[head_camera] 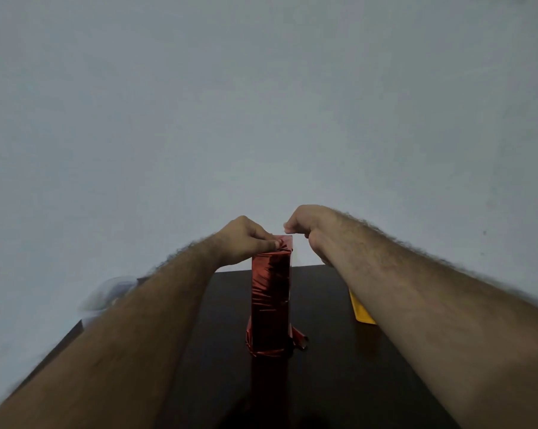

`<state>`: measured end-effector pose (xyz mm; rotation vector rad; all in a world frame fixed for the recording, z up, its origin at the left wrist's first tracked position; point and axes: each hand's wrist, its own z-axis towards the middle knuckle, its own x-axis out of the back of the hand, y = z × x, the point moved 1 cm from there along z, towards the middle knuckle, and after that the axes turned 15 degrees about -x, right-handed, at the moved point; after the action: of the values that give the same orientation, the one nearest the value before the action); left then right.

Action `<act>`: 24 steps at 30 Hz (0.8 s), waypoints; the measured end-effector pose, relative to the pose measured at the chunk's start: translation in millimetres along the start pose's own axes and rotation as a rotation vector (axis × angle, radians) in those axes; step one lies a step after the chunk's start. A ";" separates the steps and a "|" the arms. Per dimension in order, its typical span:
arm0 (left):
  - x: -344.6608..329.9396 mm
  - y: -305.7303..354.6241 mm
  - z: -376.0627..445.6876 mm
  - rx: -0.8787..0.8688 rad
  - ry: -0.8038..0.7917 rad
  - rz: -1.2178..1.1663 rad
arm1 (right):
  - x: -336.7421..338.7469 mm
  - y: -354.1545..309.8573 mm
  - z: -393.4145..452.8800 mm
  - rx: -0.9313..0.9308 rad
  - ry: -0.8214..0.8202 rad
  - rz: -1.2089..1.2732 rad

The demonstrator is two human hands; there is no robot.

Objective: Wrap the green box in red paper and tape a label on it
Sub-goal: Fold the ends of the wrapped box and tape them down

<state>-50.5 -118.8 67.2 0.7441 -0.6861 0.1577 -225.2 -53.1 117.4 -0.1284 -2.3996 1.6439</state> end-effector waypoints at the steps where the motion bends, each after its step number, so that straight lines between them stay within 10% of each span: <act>1: 0.1 -1.1 0.2 0.000 -0.003 0.008 | -1.0 1.0 4.2 0.009 0.023 -0.016; 24: 0.2 -6.2 4.8 -0.022 -0.011 0.088 | -27.1 31.1 18.5 0.131 0.598 -0.226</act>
<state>-50.6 -126.6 66.3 0.6949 -0.7302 0.2262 -205.1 -64.0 78.4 -0.2711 -1.7855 1.4028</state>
